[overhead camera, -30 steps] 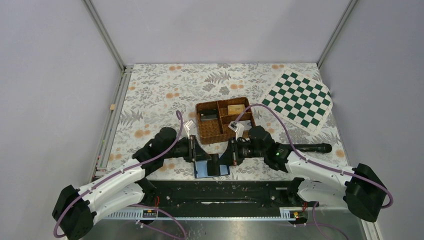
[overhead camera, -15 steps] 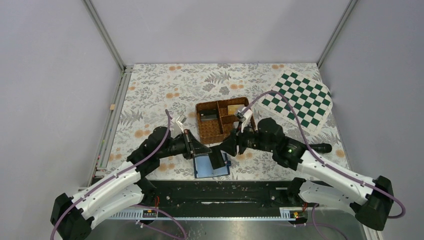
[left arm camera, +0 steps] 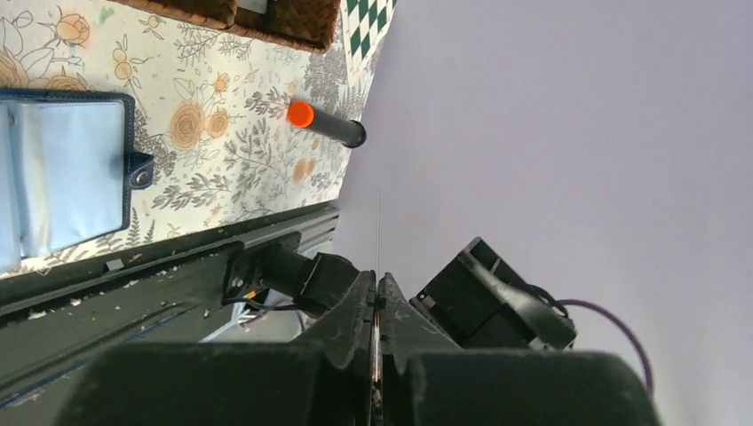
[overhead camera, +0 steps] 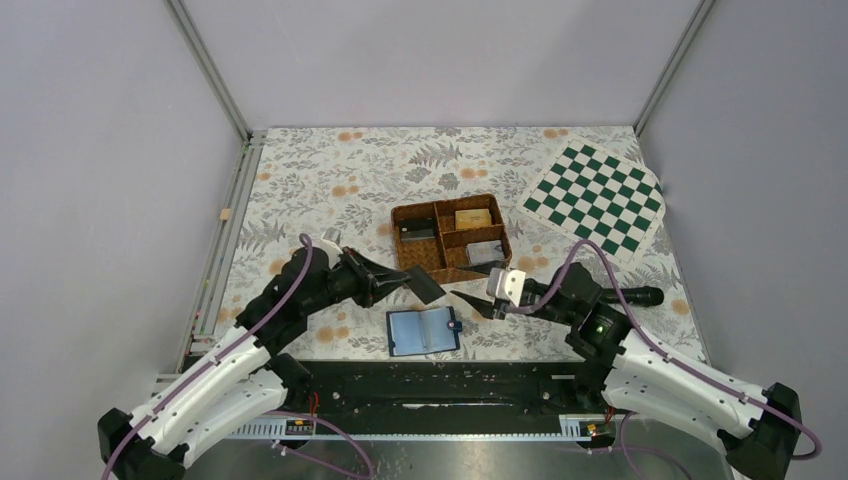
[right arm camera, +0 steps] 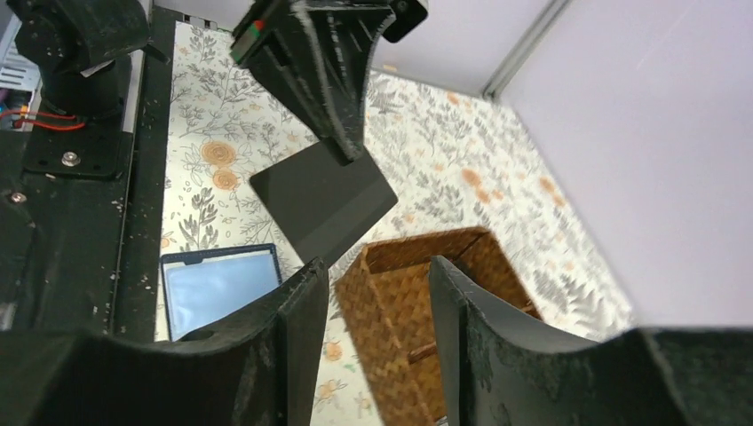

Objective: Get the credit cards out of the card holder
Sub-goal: Place the credit card in the storage box.

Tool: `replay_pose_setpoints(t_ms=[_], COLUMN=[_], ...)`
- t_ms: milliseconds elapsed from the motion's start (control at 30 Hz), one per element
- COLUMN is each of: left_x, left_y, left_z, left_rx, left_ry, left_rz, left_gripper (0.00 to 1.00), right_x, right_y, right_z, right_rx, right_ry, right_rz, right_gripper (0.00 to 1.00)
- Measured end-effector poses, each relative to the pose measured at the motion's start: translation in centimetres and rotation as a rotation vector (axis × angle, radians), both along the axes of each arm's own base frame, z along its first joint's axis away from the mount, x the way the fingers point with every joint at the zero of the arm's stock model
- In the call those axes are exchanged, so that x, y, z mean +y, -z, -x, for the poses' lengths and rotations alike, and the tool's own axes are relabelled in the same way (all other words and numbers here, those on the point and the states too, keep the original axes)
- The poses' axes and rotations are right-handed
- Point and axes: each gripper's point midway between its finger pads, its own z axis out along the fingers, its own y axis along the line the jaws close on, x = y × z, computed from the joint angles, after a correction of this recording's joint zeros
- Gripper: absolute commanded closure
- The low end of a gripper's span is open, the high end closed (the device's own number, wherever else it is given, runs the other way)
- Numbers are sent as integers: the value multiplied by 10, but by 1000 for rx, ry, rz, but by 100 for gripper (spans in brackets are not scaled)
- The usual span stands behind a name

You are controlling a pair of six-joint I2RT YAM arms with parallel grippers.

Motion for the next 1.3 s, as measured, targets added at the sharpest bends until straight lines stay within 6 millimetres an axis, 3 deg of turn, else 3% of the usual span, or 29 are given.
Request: replay_pose_setpoints(t_ms=[167, 333, 667, 767, 900, 1000, 1133, 1200, 1300], left_x=[8, 10, 11, 10, 9, 7, 9, 9, 7], left_y=[-12, 1, 9, 11, 16, 18, 22, 24, 24], left_z=[-6, -8, -8, -9, -11, -14, -20, -22, -23], left_rx=[83, 192, 257, 266, 284, 288, 293, 298, 300], left_ry=[-82, -122, -148, -150, -152, -156, -182, -189, -186], left_rz=[-9, -38, -41, -45, -58, -58, -70, -75, -69], left_gripper=[100, 100, 100, 100, 100, 100, 100, 91, 67], right_x=[1, 12, 37, 40, 40, 42, 45, 45, 44], right_y=[-6, 3, 20, 24, 27, 33, 42, 45, 44], right_z=[13, 21, 6, 2, -2, -4, -9, -11, -14], right_rx=[-113, -174, -294, -320, -350, -357, -366, -366, -351], right_ry=[-85, -129, -82, -68, -49, -48, -31, -25, 2], right_rz=[22, 68, 134, 154, 169, 183, 200, 201, 190], right_gripper=[42, 40, 48, 58, 87, 100, 100, 100, 100])
